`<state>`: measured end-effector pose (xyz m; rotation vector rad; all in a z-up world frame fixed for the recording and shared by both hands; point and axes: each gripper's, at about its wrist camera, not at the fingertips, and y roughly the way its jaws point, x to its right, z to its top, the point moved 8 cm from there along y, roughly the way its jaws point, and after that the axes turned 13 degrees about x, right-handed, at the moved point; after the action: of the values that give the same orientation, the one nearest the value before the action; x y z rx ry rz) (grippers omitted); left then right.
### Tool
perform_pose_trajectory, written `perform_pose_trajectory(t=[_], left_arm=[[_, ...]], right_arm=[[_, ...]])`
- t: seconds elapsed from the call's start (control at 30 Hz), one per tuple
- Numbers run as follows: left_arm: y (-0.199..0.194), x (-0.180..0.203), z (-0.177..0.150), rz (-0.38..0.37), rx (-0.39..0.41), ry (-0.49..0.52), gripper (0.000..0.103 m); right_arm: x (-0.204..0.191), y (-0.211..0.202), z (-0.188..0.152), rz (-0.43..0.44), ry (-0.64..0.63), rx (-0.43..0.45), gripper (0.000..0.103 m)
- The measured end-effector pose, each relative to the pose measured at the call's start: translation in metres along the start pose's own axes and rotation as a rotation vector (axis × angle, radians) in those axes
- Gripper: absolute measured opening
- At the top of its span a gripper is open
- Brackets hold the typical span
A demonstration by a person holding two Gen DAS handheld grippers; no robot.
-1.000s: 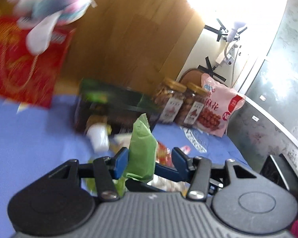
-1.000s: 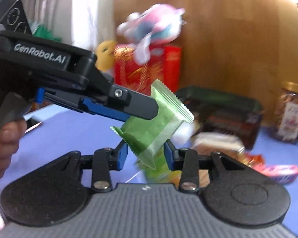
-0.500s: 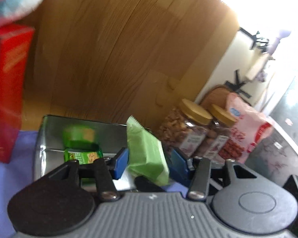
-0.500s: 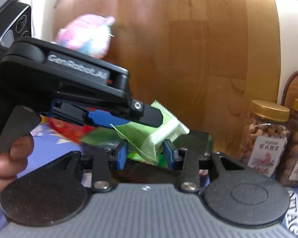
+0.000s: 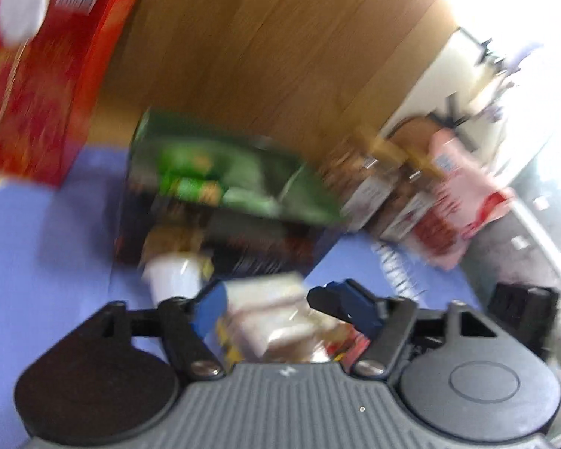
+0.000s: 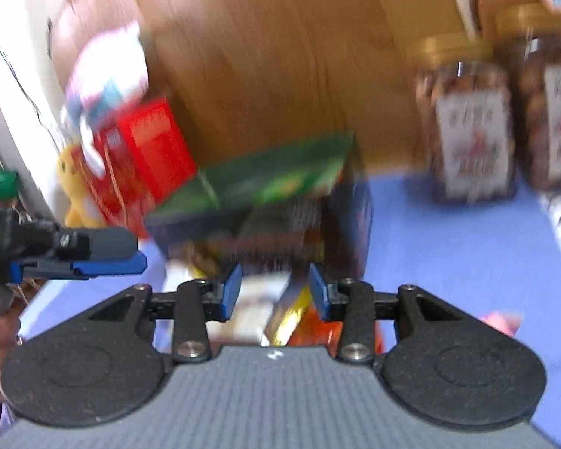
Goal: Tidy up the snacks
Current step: 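Grasp the clear pastry bag with the left tool, then drop the clear pastry bag into the black tin box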
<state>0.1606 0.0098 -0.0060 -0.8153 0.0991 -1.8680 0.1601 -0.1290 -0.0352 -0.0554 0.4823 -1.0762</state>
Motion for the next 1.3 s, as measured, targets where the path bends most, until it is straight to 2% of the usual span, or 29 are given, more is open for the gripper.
perform_pose_trajectory(t=[0.03, 0.07, 0.1, 0.17, 0.3, 0.4, 0.57, 0.6, 0.73, 0.87, 0.97, 1.0, 1.07, 1.13, 1.3], left_arm=[[0.006, -0.003, -0.009, 0.011, -0.030, -0.010, 0.071], [0.012, -0.005, -0.019, 0.012, -0.060, -0.023, 0.065], [0.014, -0.007, -0.027, 0.019, -0.079, -0.034, 0.063], [0.007, -0.004, -0.037, 0.013, -0.075, -0.042, 0.055], [-0.032, 0.015, -0.044, -0.065, -0.040, -0.020, 0.053], [-0.063, 0.027, -0.052, -0.093, -0.004, 0.022, 0.053], [-0.092, 0.025, -0.077, -0.109, -0.044, 0.001, 0.054], [-0.096, 0.022, -0.080, -0.110, -0.044, -0.007, 0.055], [-0.114, 0.007, -0.067, -0.075, 0.017, -0.046, 0.070], [-0.105, 0.001, -0.063, -0.072, -0.001, -0.076, 0.070], [-0.084, 0.006, -0.071, -0.050, -0.041, -0.037, 0.070], [-0.077, 0.007, -0.075, -0.046, -0.058, -0.027, 0.069], [-0.066, 0.008, -0.086, -0.048, -0.096, -0.030, 0.055], [-0.065, 0.014, -0.092, -0.061, -0.096, -0.012, 0.053], [-0.082, 0.025, -0.076, -0.069, -0.042, 0.033, 0.050]], right_arm=[[-0.006, 0.000, -0.006, 0.021, 0.001, -0.017, 0.044], [-0.012, -0.004, -0.008, 0.031, -0.002, -0.021, 0.042], [-0.017, -0.009, -0.011, 0.034, -0.004, -0.031, 0.038], [-0.024, -0.025, -0.016, 0.009, -0.023, -0.027, 0.037], [-0.040, -0.067, -0.026, 0.050, -0.008, 0.018, 0.039], [-0.063, -0.095, -0.037, 0.084, -0.069, 0.061, 0.043], [-0.083, -0.120, -0.064, 0.083, -0.176, 0.037, 0.043], [-0.082, -0.123, -0.068, 0.080, -0.176, 0.032, 0.043], [-0.072, -0.129, -0.076, 0.046, -0.182, 0.023, 0.046], [-0.072, -0.127, -0.074, 0.020, -0.243, 0.041, 0.062], [-0.075, -0.116, -0.075, 0.011, -0.302, 0.026, 0.062], [-0.075, -0.111, -0.077, 0.019, -0.323, 0.020, 0.062], [-0.078, -0.102, -0.084, 0.023, -0.358, -0.007, 0.057], [-0.083, -0.100, -0.087, 0.012, -0.385, 0.002, 0.048], [-0.092, -0.107, -0.070, 0.040, -0.376, 0.071, 0.047]])
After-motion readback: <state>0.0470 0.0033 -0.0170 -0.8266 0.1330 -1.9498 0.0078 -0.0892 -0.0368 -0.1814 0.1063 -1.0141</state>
